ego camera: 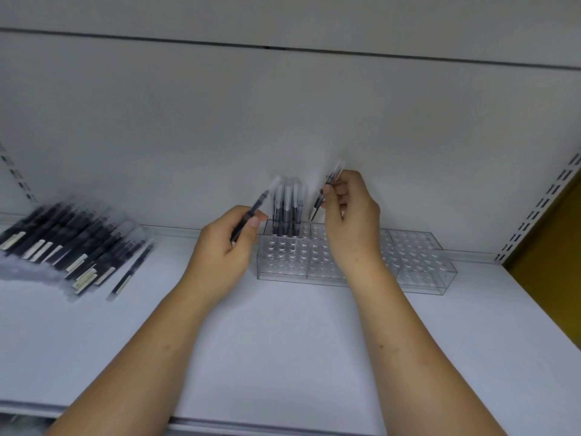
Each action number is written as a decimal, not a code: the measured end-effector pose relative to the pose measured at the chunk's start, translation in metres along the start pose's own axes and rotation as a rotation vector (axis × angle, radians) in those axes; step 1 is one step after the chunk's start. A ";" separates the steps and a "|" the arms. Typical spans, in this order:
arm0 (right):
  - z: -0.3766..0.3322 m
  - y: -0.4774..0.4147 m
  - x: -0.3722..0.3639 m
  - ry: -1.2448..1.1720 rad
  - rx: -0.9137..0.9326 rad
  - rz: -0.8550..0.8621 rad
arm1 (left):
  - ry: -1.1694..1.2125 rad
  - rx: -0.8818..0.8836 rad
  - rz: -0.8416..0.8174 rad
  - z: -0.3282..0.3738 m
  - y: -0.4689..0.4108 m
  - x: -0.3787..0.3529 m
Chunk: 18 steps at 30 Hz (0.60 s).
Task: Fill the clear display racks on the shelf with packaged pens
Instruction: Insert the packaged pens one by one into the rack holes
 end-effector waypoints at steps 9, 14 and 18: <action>0.008 -0.004 -0.013 0.105 -0.039 -0.132 | -0.001 0.014 0.014 0.004 0.000 0.000; 0.012 -0.005 -0.017 0.210 -0.113 -0.158 | -0.008 0.014 0.004 0.002 0.000 0.001; 0.012 -0.003 -0.012 0.361 -0.184 -0.201 | -0.015 0.013 0.005 0.002 0.000 0.001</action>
Point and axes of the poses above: each hand's wrist, its own y-axis away from the middle knuckle, its own x-axis out of the back of the hand, z = x × y, the point moved 3 cm from there along -y, towards the middle knuckle, and after that the axes turned 7 degrees about -z, right-handed, at the moved point
